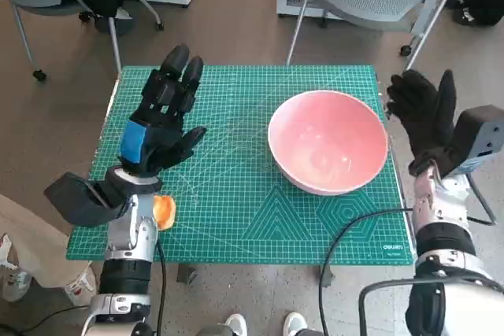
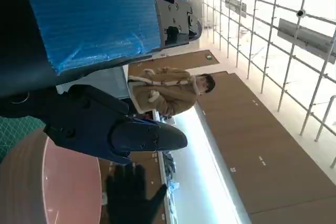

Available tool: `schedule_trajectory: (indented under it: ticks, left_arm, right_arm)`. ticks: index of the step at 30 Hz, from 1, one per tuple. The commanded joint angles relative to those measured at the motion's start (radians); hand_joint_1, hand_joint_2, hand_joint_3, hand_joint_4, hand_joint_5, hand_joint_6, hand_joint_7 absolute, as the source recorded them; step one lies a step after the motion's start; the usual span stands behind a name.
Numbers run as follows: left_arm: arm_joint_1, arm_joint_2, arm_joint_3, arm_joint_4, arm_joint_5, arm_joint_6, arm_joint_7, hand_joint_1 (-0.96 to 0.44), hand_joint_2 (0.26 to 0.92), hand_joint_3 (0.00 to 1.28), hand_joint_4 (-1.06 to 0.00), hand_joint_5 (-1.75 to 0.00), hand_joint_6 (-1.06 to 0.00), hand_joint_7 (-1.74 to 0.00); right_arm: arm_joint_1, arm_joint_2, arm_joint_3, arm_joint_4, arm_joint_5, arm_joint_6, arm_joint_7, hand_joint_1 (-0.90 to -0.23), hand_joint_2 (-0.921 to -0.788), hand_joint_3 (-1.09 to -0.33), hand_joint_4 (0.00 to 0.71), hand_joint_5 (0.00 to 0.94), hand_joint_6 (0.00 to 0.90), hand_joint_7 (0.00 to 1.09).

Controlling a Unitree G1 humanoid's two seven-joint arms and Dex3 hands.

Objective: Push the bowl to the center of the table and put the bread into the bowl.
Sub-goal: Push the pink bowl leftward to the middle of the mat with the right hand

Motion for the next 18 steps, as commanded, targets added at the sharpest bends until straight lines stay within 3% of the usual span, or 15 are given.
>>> schedule_trajectory:
  ticks: [1, 18]
  left_arm:
    - [0.006, 0.007, 0.004, -0.022, -0.006, -0.003, -0.001, -0.55, 0.921, 0.24, -0.06, 0.0, -0.14, -0.2]
    - [0.033, 0.01, 0.005, -0.072, -0.007, 0.031, 0.012, -0.55, 0.921, 0.24, -0.05, 0.0, -0.14, -0.2]
  right_arm:
    - [0.037, 0.015, -0.022, 0.016, 0.003, 0.042, -0.014, -0.598, -0.921, -0.842, -0.001, -0.001, 0.063, 0.06]
    - [0.053, 0.03, -0.059, 0.015, 0.002, 0.073, -0.02, -0.606, -0.921, -0.829, 0.003, 0.001, 0.095, 0.05]
